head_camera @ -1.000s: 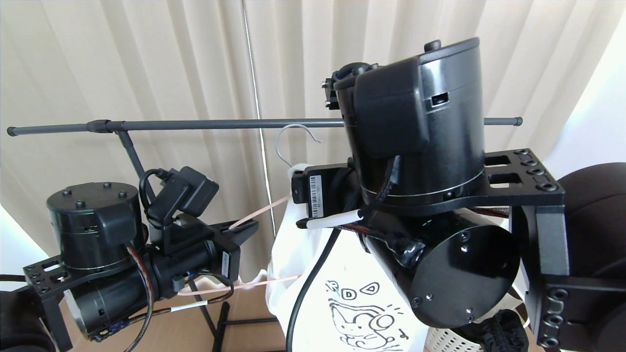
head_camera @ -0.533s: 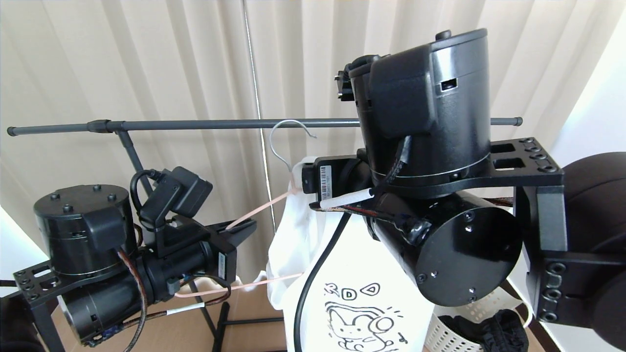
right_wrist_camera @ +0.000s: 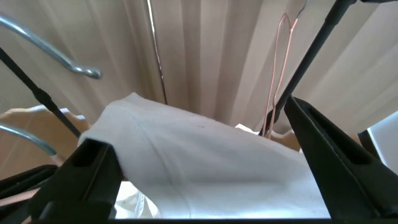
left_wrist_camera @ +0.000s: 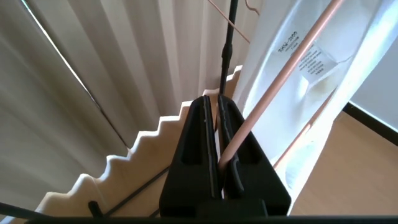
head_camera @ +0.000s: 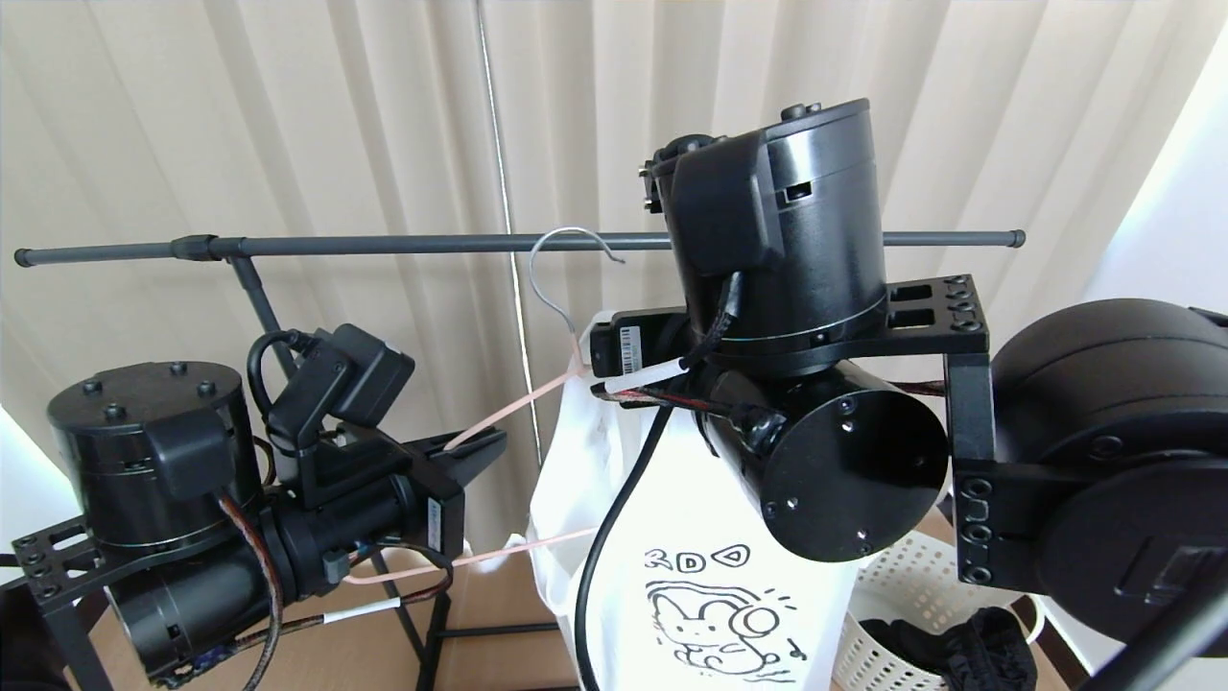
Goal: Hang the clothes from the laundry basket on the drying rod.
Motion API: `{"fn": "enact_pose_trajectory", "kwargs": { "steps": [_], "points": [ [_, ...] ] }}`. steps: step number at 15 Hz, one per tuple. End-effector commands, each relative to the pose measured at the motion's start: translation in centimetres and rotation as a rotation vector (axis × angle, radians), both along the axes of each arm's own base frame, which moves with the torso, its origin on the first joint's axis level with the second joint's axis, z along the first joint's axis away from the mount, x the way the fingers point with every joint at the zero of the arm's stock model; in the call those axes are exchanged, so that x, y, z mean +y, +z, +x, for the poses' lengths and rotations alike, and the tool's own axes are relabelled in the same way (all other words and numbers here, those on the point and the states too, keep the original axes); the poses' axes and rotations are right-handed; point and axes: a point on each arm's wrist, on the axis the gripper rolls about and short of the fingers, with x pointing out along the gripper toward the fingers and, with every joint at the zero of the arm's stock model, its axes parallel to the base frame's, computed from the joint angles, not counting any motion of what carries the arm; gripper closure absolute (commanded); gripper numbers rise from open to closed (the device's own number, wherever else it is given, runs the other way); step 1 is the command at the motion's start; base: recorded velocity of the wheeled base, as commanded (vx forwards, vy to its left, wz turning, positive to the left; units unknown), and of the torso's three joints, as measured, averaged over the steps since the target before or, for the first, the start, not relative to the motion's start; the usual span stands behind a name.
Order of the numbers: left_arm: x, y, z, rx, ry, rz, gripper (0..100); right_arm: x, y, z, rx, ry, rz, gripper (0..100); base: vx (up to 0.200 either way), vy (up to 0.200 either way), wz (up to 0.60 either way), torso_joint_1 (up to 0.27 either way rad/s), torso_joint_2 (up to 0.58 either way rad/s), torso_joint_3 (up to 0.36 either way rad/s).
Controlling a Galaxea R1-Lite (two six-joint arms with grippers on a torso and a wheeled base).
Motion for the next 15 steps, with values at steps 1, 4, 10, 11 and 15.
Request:
{"fn": "enact_pose_trajectory", "kwargs": {
  "steps": [1,4,10,11,15],
  "points": [
    [-0.1,0.0,0.4,0.0,0.006,-0.001,100,0.2,-0.3,0.0,0.004,0.003,-0.007,0,0.0,0.0,0.0,0.0,0.0,0.0],
    [0.0,0.0,1.3,-0.016,0.029,-0.018,100,0.4,-0.3,-0.6,0.006,0.021,-0.008,0,0.0,0.0,0.0,0.0,0.0,0.0],
    [0.2,-0.9,2.3,0.0,0.06,-0.025,100,0.2,-0.1,-0.9,0.004,0.026,-0.004,0,0.0,0.0,0.0,0.0,0.0,0.0],
    [0.2,-0.9,2.4,-0.007,0.06,-0.029,100,0.2,-0.1,-1.0,0.005,0.026,-0.007,0,0.0,0.0,0.0,0.0,0.0,0.0],
    [0.3,-0.9,2.4,-0.006,0.063,-0.029,100,0.0,0.1,-1.1,0.002,0.027,-0.001,0,0.0,0.0,0.0,0.0,0.0,0.0]
  ]
}}
